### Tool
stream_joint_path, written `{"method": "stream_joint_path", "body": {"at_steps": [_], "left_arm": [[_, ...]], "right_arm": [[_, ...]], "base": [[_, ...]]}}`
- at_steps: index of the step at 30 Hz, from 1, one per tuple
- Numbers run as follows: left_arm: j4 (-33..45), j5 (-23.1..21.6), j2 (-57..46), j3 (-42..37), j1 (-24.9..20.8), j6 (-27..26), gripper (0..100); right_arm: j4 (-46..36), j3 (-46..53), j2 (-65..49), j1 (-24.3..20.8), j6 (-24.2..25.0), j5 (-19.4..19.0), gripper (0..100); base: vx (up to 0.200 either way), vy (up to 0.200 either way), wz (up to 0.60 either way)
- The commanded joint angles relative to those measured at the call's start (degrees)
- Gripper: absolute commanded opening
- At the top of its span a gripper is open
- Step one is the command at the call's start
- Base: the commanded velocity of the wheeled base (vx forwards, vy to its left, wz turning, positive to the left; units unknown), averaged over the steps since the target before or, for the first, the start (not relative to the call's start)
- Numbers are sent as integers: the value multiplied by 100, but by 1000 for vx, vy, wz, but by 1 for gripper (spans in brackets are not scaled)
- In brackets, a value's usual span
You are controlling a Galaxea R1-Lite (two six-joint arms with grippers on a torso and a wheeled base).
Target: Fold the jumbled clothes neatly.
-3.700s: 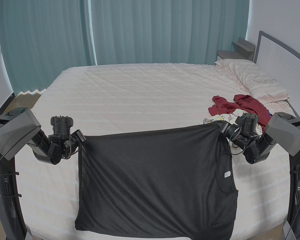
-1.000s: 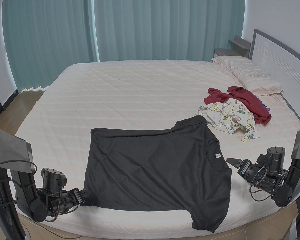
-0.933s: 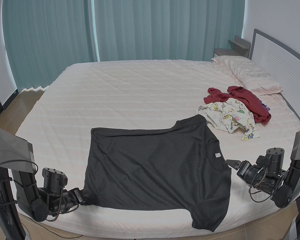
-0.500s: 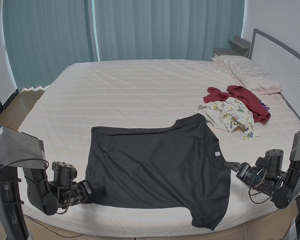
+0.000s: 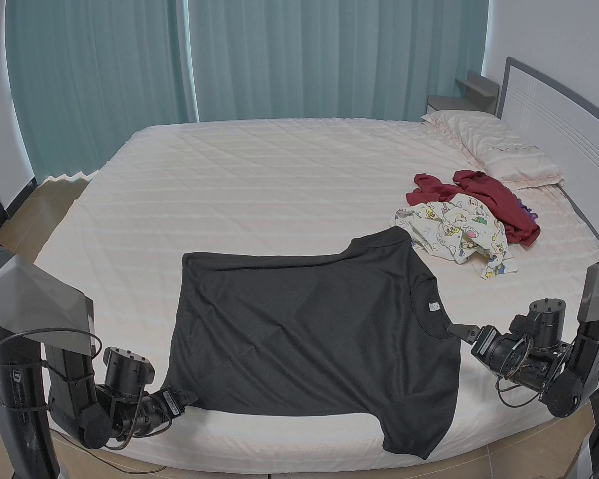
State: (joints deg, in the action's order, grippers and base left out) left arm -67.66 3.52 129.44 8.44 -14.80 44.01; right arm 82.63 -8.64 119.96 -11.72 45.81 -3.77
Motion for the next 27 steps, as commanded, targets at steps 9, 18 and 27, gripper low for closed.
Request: {"method": "stream_joint_path", "body": {"at_steps": [9,18,27], "left_arm": [[-353,474,785,668,56,-50,100],[-784,738,969,589,30,-103,100],[-802,764,969,484,3,-85,0]], "right_arm": [[69,12,10,-50,7,-1,100],[69,3,37,-50,7,-1,100],[69,3,564,-15,-143,78,100]], "base": [[0,0,0],[0,0,0],[0,0,0]]}}
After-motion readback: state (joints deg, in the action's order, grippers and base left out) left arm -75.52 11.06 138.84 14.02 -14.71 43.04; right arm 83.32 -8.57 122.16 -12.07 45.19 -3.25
